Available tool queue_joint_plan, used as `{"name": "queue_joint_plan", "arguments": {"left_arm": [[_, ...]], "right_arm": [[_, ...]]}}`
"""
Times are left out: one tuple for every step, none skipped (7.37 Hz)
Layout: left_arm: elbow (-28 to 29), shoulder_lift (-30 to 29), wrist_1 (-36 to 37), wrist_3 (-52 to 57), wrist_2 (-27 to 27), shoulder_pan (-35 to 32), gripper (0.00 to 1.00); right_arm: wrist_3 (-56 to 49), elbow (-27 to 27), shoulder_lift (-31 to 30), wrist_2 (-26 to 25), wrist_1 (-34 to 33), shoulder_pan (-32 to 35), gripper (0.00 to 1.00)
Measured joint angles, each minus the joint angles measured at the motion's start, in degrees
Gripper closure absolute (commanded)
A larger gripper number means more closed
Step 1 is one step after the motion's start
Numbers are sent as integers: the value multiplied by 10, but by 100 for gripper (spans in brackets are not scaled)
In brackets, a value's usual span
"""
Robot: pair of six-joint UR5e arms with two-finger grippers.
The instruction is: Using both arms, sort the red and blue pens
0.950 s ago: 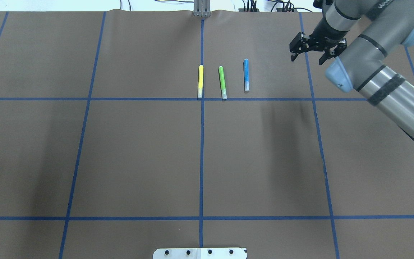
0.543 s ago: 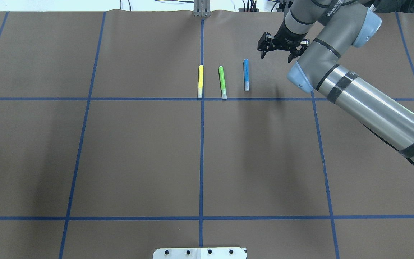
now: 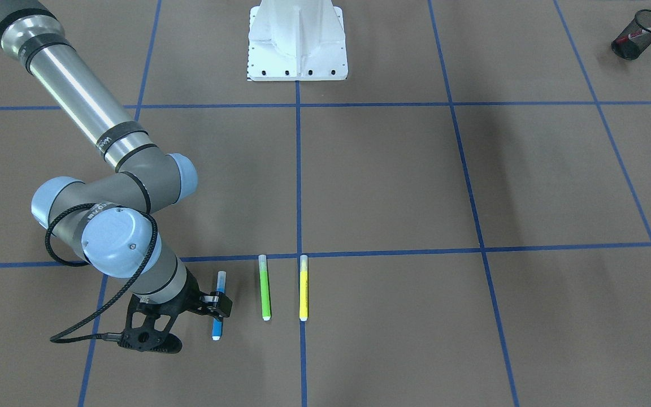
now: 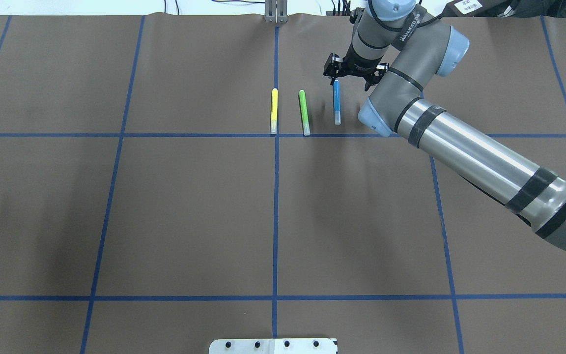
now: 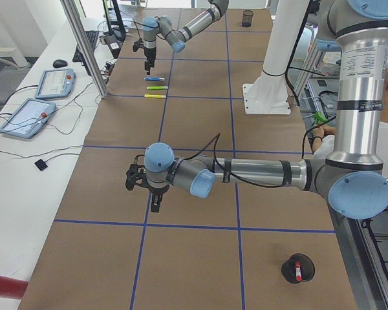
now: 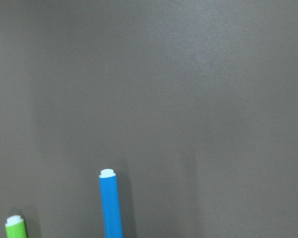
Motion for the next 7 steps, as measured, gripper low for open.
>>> {"name": "queue_joint_plan", "arguments": {"left_arm": [[-2, 0, 0, 0, 0, 0, 2], [-5, 2, 0, 0, 0, 0, 2], [-8, 4, 0, 0, 0, 0, 2], [-9, 5, 0, 0, 0, 0, 2], [-10, 5, 0, 0, 0, 0, 2], [-11, 6, 0, 0, 0, 0, 2], [-12, 6, 0, 0, 0, -1, 2]], "right_arm": [[2, -13, 2, -4, 15, -6, 23], [3, -25, 3, -5, 32, -10, 26], [4, -36, 9, -5, 40, -13, 31], [4, -50, 18, -5, 43, -16, 48], [4, -58, 24, -5, 45, -18, 89], [4, -62, 27, -6, 46, -19, 100], [4, -63, 28, -6, 46, -20, 100]]}}
